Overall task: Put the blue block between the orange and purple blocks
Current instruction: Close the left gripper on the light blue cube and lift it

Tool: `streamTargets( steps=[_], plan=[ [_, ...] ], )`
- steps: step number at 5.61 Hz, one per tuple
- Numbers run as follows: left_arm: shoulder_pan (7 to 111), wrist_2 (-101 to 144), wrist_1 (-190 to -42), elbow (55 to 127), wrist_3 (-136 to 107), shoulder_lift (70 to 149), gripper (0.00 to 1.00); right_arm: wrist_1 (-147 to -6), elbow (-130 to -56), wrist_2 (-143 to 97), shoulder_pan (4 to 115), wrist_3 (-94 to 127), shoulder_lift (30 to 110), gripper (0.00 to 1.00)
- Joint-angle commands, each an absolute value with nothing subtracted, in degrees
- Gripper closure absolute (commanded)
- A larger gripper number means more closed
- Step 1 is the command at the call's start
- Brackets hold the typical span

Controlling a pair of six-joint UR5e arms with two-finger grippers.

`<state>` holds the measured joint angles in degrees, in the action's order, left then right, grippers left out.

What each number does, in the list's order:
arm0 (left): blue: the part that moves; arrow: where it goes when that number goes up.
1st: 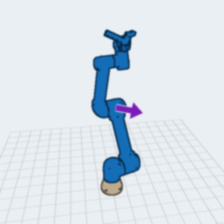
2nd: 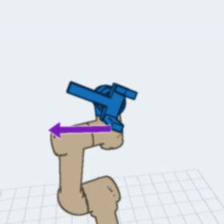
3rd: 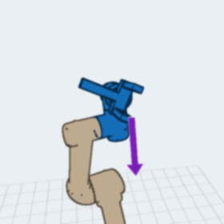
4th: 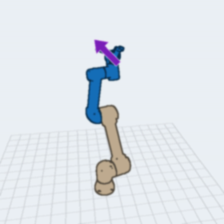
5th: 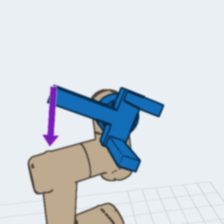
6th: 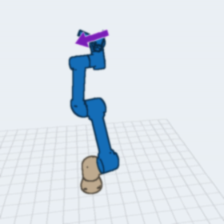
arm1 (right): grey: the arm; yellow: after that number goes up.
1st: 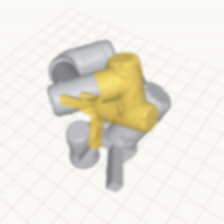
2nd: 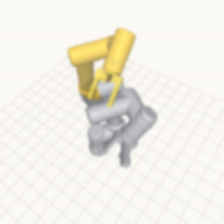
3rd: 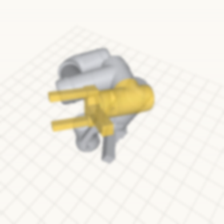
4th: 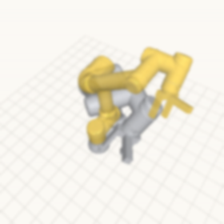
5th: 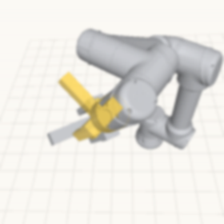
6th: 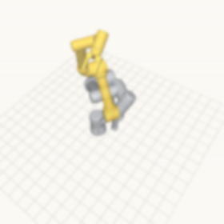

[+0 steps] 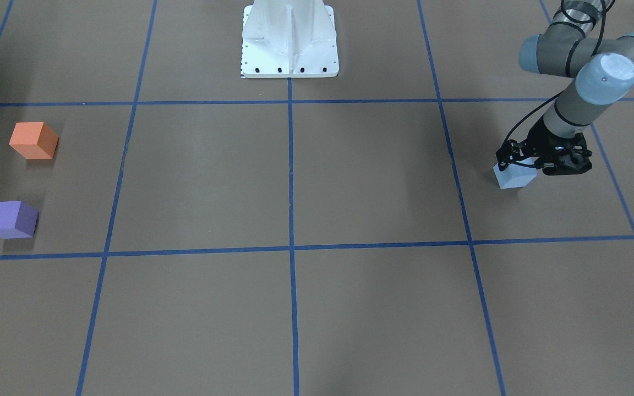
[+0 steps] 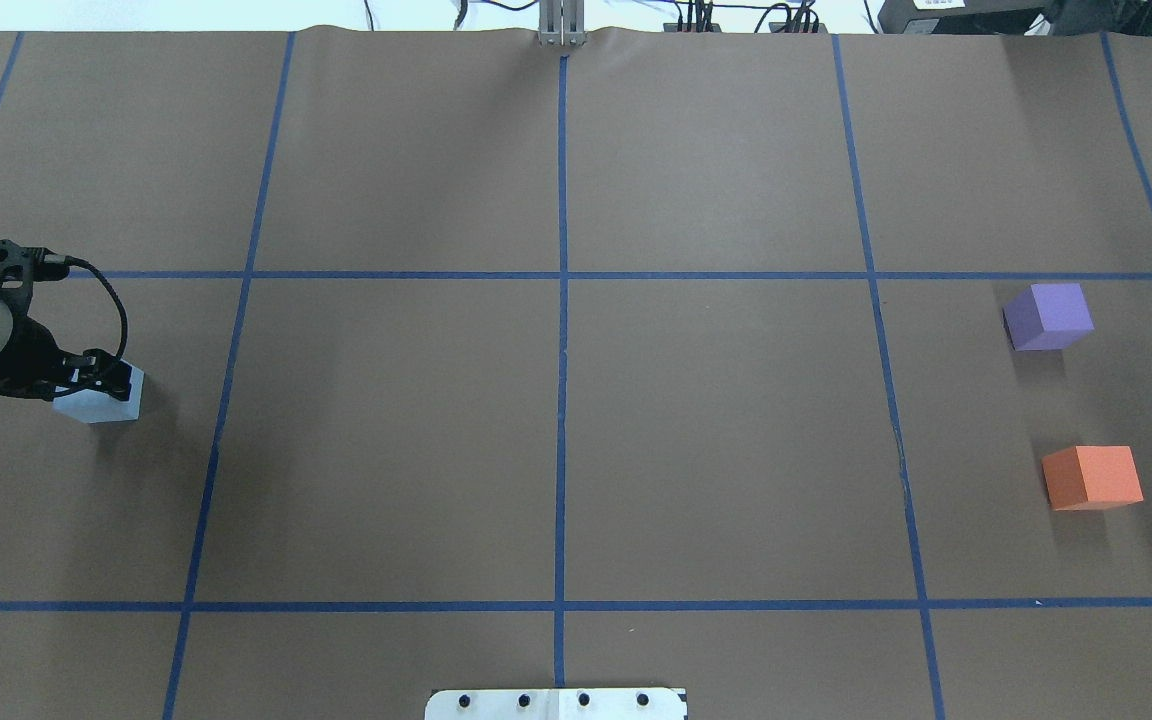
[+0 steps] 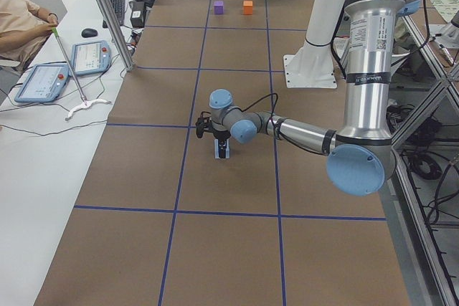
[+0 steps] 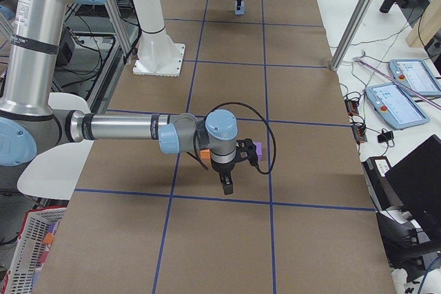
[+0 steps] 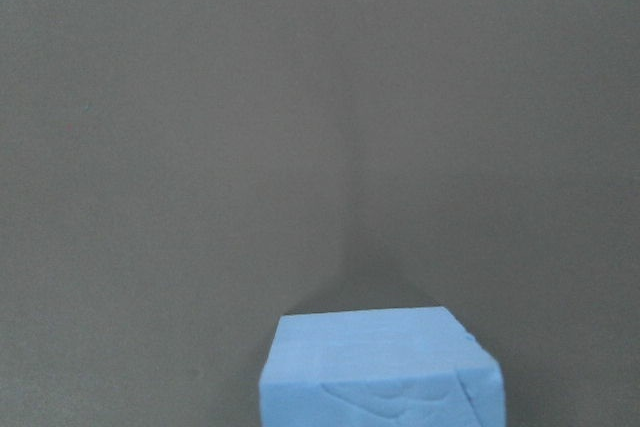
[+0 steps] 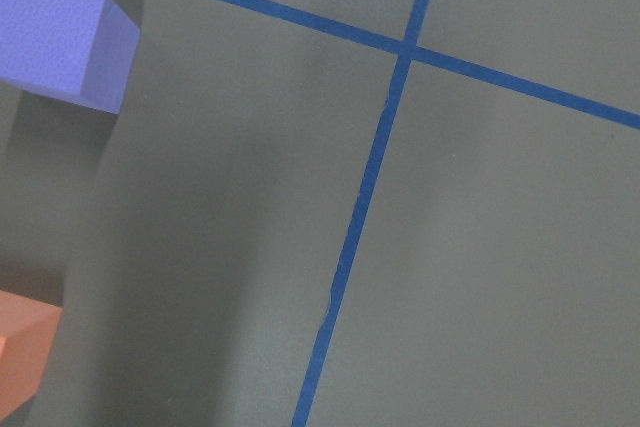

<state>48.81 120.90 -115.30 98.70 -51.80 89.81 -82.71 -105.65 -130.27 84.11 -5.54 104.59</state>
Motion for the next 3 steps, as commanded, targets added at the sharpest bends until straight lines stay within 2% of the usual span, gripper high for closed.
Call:
streamTargets(
  steps=[1, 2, 3],
  plan=[
    [48.78, 121.02, -115.49, 99.75, -50.81, 90.26, 1.00, -82.71, -105.64, -130.25, 84.11, -5.54, 104.59, 0.00],
    [48.78, 121.55, -115.31, 102.37, -49.50, 90.26, 1.00, -82.71, -105.56, -130.34, 84.11, -5.54, 104.59, 0.00],
    [48.78, 121.73, -114.09, 104.05, -49.92, 93.92, 1.00, -82.71, -105.56, -130.60, 84.11, -5.54, 104.59, 0.00]
  ],
)
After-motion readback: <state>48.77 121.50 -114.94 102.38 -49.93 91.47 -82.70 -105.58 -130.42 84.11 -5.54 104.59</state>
